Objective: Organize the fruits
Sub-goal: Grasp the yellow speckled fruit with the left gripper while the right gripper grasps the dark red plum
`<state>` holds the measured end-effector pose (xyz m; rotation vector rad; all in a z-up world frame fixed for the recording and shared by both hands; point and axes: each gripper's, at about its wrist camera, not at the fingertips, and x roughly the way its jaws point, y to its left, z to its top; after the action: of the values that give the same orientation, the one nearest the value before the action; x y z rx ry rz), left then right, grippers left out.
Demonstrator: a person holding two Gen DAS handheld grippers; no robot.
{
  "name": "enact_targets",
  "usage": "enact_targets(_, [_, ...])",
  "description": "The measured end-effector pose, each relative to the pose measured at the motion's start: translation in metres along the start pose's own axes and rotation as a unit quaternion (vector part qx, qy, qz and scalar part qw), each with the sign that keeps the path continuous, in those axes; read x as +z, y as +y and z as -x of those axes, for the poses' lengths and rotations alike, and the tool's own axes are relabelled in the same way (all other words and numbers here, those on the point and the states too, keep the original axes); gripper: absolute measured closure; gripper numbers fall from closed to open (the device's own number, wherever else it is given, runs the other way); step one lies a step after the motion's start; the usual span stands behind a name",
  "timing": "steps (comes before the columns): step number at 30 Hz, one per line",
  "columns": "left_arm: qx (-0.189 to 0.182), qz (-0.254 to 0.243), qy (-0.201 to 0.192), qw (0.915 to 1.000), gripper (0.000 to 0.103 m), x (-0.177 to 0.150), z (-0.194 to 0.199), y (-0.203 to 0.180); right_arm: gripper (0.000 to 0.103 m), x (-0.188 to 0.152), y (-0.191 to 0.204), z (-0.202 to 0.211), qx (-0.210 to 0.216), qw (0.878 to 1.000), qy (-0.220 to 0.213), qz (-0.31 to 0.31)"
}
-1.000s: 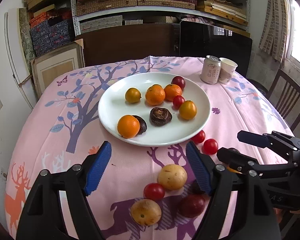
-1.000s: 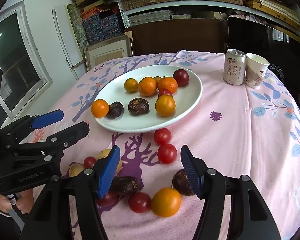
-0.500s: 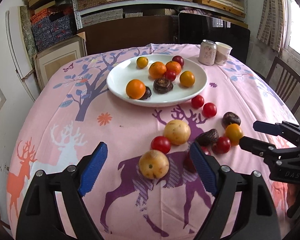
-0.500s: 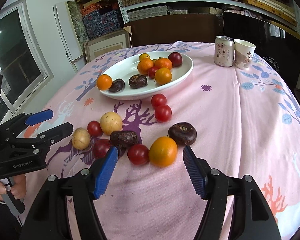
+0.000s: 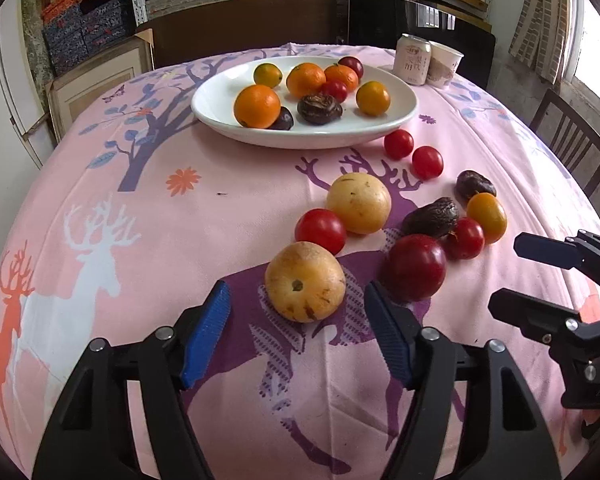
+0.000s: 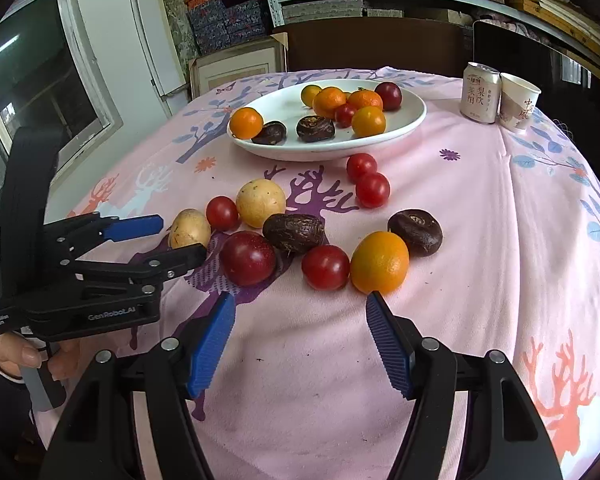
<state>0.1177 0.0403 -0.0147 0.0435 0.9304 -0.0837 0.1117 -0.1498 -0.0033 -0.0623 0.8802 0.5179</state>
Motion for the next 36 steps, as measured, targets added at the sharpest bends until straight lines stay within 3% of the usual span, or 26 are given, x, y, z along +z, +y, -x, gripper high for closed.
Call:
enact_targets(2, [-0.009,0.003,0.01,0.9999,0.057,0.0,-0.008,0.0,0.034,-0.001,0.001,-0.001,0.001,1.0,0.004,0.002])
enact_targets(4, [-0.011,0.001,0.002,0.9999,0.064,-0.001,-0.007,0.001,0.034,-0.002,0.004,-0.002,0.001,1.0,0.008,0.007])
enact_targets(14, [-0.032,0.027,-0.027,0.9988,0.064,0.006,0.015,0.016,0.034,0.006,0.037,-0.026,0.011,0.998,0.033,0.055])
enact_targets(21, [-0.042,0.032,-0.028,0.9982,0.064,0.005,0.017,0.021,0.037,0.024,0.048,-0.054,-0.023,0.997,0.046,0.052])
enact_targets(26, [-0.043,0.036,-0.023,0.9982,0.064,0.004,0.015,0.022,0.05,0.032,0.053,-0.061,-0.029,0.997,0.047,0.051])
enact_targets(31, [-0.036,0.034,-0.025,0.9985,0.064,0.004,0.016,0.022,0.064,0.032,0.057,-0.065,-0.063,0.995,0.046,0.058])
enact_targets(36, [-0.031,0.033,-0.02,0.9988,0.064,0.002,0.014,0.021,0.065,0.028,0.053,-0.058,-0.049,0.997,0.045,0.044])
